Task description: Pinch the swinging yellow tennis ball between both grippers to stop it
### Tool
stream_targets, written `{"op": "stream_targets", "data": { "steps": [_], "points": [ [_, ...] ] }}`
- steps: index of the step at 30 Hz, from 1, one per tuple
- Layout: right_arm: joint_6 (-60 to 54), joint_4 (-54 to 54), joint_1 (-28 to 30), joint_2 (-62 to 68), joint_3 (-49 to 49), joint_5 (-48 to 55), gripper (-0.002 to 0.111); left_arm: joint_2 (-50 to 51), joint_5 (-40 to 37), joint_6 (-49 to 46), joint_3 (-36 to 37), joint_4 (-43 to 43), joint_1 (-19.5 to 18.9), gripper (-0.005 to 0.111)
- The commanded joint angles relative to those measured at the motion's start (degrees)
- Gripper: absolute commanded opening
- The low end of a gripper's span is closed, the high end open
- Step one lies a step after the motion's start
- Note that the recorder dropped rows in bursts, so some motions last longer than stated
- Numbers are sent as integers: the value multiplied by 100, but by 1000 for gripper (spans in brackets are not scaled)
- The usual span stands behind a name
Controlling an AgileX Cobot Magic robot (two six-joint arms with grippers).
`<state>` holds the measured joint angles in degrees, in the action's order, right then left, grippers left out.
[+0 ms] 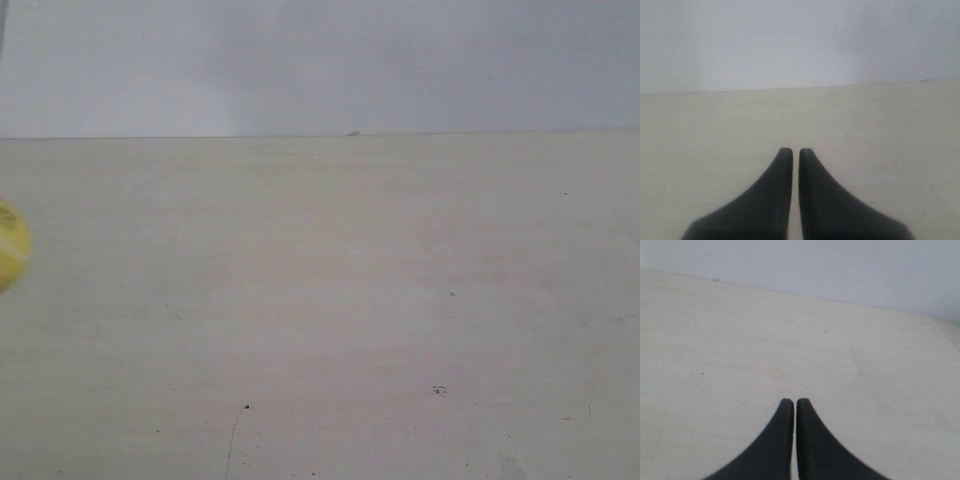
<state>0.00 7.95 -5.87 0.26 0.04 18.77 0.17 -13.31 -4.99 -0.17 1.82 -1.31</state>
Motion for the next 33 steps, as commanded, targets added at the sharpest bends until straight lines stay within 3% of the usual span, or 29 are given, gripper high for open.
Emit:
{"op": "stream_targets", "data": {
  "steps": [1, 15, 26, 33],
  "points": [
    [0, -1, 3, -26, -4, -40, 0, -17, 45, 28, 17, 7, -11, 5],
    [0, 10, 3, -26, -4, -57, 0, -17, 476, 28, 17, 7, -11, 5],
    [326, -312, 3, -26, -4, -1433, 0, -17, 1025, 83, 17, 73, -11, 5],
    [788, -479, 3, -26, -4, -2671, 0, -17, 1991, 1784, 17, 73, -11, 5]
  ]
}}
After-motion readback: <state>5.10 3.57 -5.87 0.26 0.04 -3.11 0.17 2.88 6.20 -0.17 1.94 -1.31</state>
